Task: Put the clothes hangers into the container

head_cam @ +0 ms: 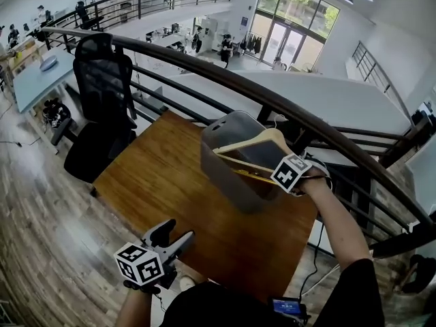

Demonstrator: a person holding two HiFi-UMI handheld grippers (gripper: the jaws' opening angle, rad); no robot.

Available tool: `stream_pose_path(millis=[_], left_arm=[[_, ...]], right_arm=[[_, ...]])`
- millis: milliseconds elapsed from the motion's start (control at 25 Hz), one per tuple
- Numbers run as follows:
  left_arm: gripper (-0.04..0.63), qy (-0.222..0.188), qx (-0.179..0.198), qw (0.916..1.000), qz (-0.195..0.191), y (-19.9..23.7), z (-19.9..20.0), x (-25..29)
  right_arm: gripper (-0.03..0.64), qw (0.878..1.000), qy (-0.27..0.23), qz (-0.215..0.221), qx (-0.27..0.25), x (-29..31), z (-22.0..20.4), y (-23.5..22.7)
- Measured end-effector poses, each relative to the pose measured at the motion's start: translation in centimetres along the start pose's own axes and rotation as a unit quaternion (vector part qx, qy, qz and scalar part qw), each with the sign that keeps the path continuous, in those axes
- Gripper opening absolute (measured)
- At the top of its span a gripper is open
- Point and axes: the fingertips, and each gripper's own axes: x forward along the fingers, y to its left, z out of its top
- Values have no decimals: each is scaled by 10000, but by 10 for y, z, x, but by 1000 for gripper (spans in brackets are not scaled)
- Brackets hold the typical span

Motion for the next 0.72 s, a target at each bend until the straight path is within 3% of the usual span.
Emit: stream_pose_path(millis=[200, 480, 720], left_arm=[[313, 48, -99, 9999, 70, 2, -6, -5], [313, -11, -281, 9994, 214, 6, -10, -15], [313, 266, 121, 9971, 695, 21, -19, -21]], right_arm=[[393, 9997, 132, 25, -222, 5, 22, 6], [396, 9907, 582, -530, -1105, 27, 45, 14], [400, 9905, 525, -578, -1130, 41, 60, 16]])
